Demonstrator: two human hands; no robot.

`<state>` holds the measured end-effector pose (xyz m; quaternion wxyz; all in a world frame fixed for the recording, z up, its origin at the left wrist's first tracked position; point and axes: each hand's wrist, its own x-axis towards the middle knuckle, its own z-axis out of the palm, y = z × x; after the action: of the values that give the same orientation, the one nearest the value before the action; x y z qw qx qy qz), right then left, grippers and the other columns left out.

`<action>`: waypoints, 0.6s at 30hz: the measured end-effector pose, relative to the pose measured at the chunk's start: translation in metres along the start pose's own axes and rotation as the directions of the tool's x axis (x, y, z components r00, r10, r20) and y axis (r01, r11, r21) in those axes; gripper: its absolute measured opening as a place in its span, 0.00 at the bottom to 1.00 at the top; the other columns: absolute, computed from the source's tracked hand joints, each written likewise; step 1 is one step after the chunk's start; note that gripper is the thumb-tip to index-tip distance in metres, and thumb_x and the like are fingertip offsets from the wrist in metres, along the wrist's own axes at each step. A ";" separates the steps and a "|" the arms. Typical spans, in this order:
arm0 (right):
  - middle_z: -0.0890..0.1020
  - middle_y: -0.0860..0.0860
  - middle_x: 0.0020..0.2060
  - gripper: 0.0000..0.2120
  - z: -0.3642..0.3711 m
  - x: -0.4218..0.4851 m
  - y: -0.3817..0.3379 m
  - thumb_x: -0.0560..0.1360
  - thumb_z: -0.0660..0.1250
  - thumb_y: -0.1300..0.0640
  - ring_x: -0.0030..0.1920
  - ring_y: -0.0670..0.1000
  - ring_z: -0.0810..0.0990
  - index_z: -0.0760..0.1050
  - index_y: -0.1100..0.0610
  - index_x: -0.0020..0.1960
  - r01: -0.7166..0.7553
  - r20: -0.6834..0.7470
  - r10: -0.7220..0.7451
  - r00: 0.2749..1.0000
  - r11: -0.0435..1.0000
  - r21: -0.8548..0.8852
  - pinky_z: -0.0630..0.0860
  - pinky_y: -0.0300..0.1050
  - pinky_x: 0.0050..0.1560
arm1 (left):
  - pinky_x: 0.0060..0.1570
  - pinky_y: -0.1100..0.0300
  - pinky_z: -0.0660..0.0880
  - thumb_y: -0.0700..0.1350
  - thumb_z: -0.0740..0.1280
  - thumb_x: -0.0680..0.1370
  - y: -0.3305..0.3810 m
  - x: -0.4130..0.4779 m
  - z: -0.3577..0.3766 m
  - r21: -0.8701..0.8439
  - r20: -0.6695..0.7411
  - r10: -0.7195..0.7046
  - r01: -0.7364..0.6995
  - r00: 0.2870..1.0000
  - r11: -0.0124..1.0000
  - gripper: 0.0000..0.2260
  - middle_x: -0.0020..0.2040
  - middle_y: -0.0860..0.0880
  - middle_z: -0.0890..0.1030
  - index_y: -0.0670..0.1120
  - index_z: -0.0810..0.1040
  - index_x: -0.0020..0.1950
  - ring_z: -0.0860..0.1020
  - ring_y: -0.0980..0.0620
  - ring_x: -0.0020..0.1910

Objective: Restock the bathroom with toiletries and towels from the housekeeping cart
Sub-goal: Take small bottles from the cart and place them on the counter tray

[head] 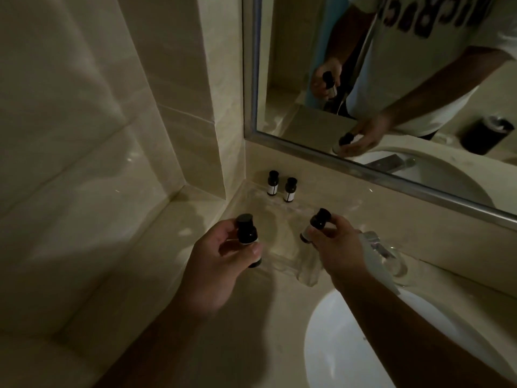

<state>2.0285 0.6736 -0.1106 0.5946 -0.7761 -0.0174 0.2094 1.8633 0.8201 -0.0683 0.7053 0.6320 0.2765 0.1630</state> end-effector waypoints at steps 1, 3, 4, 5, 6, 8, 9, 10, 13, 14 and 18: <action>0.84 0.45 0.45 0.12 0.003 0.006 0.002 0.77 0.72 0.58 0.45 0.45 0.83 0.73 0.44 0.54 0.003 -0.020 -0.004 1.000 1.000 -0.027 0.76 0.43 0.44 | 0.49 0.58 0.81 0.38 0.74 0.75 -0.002 0.004 -0.002 0.016 -0.002 -0.002 0.002 1.000 1.000 0.13 0.49 0.54 0.85 0.55 0.81 0.54 0.84 0.52 0.51; 0.83 0.46 0.47 0.13 0.008 0.018 0.008 0.77 0.71 0.57 0.45 0.46 0.82 0.73 0.45 0.57 0.003 -0.050 -0.006 0.999 0.998 -0.070 0.77 0.44 0.44 | 0.49 0.58 0.81 0.38 0.74 0.76 -0.005 0.011 -0.005 0.034 -0.012 -0.007 0.008 1.000 0.999 0.14 0.49 0.54 0.85 0.56 0.81 0.53 0.84 0.52 0.51; 0.83 0.47 0.47 0.13 0.011 0.023 0.010 0.77 0.71 0.57 0.45 0.46 0.82 0.73 0.45 0.58 0.002 -0.064 -0.008 0.998 0.996 -0.090 0.78 0.46 0.45 | 0.50 0.57 0.81 0.41 0.74 0.75 -0.006 0.013 -0.007 0.044 -0.012 -0.005 0.006 1.000 0.999 0.13 0.49 0.53 0.85 0.57 0.81 0.53 0.84 0.52 0.51; 0.83 0.47 0.47 0.14 0.014 0.028 0.012 0.77 0.71 0.57 0.45 0.46 0.82 0.73 0.46 0.59 -0.002 -0.079 -0.007 0.997 0.994 -0.107 0.79 0.47 0.46 | 0.50 0.57 0.81 0.44 0.75 0.74 -0.007 0.016 -0.008 0.058 -0.011 -0.001 0.002 1.000 0.998 0.12 0.50 0.53 0.85 0.58 0.82 0.53 0.84 0.52 0.51; 0.83 0.46 0.46 0.13 0.016 0.033 0.013 0.77 0.71 0.56 0.44 0.45 0.82 0.73 0.46 0.59 0.000 -0.092 -0.011 0.996 0.992 -0.125 0.79 0.47 0.46 | 0.50 0.58 0.80 0.46 0.74 0.73 -0.008 0.018 -0.010 0.075 -0.013 0.000 0.001 1.000 0.997 0.11 0.50 0.53 0.85 0.59 0.81 0.53 0.84 0.53 0.51; 0.83 0.44 0.45 0.12 0.021 0.043 0.012 0.78 0.70 0.54 0.43 0.43 0.81 0.73 0.44 0.58 0.021 -0.112 -0.041 0.993 0.984 -0.177 0.79 0.44 0.42 | 0.47 0.63 0.79 0.46 0.74 0.74 -0.009 0.025 -0.012 0.109 -0.028 -0.013 0.016 1.000 0.994 0.11 0.49 0.55 0.85 0.59 0.81 0.53 0.84 0.56 0.50; 0.83 0.45 0.45 0.12 0.023 0.047 0.013 0.77 0.71 0.53 0.43 0.42 0.81 0.73 0.42 0.57 0.039 -0.120 -0.064 0.991 0.979 -0.202 0.78 0.43 0.42 | 0.46 0.65 0.78 0.44 0.74 0.75 -0.009 0.028 -0.012 0.120 -0.035 -0.025 0.029 0.999 0.992 0.11 0.47 0.56 0.85 0.58 0.80 0.53 0.84 0.57 0.49; 0.83 0.45 0.46 0.11 0.026 0.053 0.014 0.77 0.71 0.53 0.44 0.43 0.81 0.73 0.42 0.56 0.052 -0.129 -0.083 0.988 0.973 -0.223 0.79 0.43 0.42 | 0.44 0.66 0.77 0.44 0.74 0.75 -0.010 0.032 -0.012 0.126 -0.041 -0.037 0.042 0.998 0.991 0.10 0.46 0.56 0.85 0.57 0.80 0.53 0.84 0.58 0.47; 0.82 0.45 0.49 0.11 0.037 0.070 0.017 0.77 0.70 0.51 0.47 0.44 0.82 0.74 0.44 0.58 0.068 -0.174 -0.121 0.977 0.956 -0.286 0.80 0.45 0.44 | 0.46 0.64 0.76 0.48 0.73 0.71 -0.017 0.044 -0.013 0.125 -0.029 -0.050 0.053 0.998 0.991 0.12 0.44 0.51 0.85 0.52 0.81 0.53 0.84 0.54 0.45; 0.83 0.45 0.49 0.12 0.041 0.075 0.019 0.77 0.70 0.50 0.47 0.45 0.82 0.74 0.44 0.59 0.070 -0.193 -0.135 0.972 0.948 -0.310 0.81 0.49 0.46 | 0.46 0.63 0.76 0.48 0.73 0.70 -0.020 0.047 -0.014 0.110 -0.029 -0.053 0.056 0.998 0.992 0.13 0.44 0.50 0.85 0.50 0.81 0.54 0.84 0.53 0.46; 0.83 0.47 0.50 0.13 0.050 0.089 0.023 0.78 0.69 0.49 0.46 0.48 0.82 0.73 0.44 0.61 0.047 -0.233 -0.136 0.963 0.935 -0.351 0.81 0.50 0.45 | 0.44 0.65 0.78 0.48 0.73 0.69 -0.028 0.057 -0.016 0.090 -0.042 -0.069 0.072 0.997 0.993 0.16 0.45 0.50 0.86 0.50 0.81 0.56 0.84 0.53 0.47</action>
<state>2.0870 0.7377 -0.1690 0.4570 -0.8862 -0.0139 0.0744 1.8957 0.8614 -0.1067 0.6755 0.6501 0.3197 0.1375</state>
